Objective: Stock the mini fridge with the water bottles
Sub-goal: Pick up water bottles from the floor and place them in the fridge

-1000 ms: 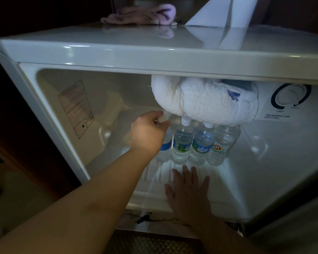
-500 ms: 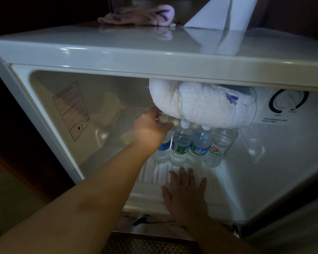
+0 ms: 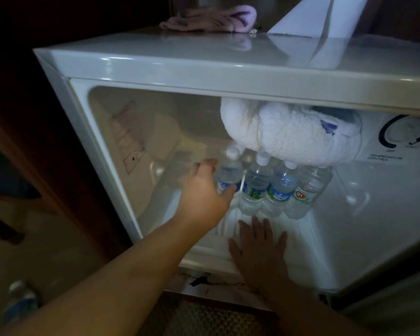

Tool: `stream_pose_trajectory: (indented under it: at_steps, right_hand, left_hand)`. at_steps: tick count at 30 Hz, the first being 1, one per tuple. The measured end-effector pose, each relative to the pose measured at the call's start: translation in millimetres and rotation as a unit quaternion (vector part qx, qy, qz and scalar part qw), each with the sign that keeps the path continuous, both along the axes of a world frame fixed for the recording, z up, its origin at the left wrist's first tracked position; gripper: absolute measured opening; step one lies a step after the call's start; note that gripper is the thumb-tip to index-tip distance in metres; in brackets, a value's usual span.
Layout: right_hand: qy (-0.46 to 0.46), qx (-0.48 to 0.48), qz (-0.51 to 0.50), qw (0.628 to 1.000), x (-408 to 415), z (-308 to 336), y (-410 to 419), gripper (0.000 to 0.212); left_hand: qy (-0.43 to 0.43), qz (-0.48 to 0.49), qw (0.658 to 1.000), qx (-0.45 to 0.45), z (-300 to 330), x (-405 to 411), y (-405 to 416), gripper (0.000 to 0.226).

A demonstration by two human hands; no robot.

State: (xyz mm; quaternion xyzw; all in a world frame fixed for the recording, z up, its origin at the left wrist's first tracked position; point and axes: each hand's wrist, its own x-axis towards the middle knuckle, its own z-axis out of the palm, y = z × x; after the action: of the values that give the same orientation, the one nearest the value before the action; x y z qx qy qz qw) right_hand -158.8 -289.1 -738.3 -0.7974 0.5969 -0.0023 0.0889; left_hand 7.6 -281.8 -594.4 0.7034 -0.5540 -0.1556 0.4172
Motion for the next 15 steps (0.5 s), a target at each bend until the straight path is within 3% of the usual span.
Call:
stream_pose_trajectory:
  at_steps: [5, 7, 9, 11, 13, 15]
  right_hand:
    - [0.017, 0.047, -0.023, 0.998, 4, 11, 0, 0.067]
    - [0.003, 0.079, -0.042, 0.996, 12, 24, 3, 0.061]
    - [-0.028, 0.029, -0.016, 0.999, 25, 41, 15, 0.044]
    - [-0.110, -0.057, 0.101, 0.987, 46, 57, 38, 0.033]
    - [-0.207, -0.070, 0.261, 0.940, 77, 75, 74, 0.029]
    - [-0.236, -0.058, 0.410, 0.879, 113, 90, 108, 0.027]
  left_hand:
    - [-0.071, -0.064, 0.995, 0.033, 25, 49, 105, 0.045]
    - [-0.053, -0.080, 0.994, 0.057, 44, 76, 152, 0.032]
    - [-0.020, -0.046, 0.997, 0.055, 60, 103, 200, 0.019]
    - [0.001, 0.032, 0.999, 0.039, 70, 126, 249, 0.015]
    - [0.019, 0.115, 0.993, 0.033, 78, 146, 297, 0.016]
    - [0.033, 0.201, 0.979, 0.022, 78, 165, 341, 0.017]
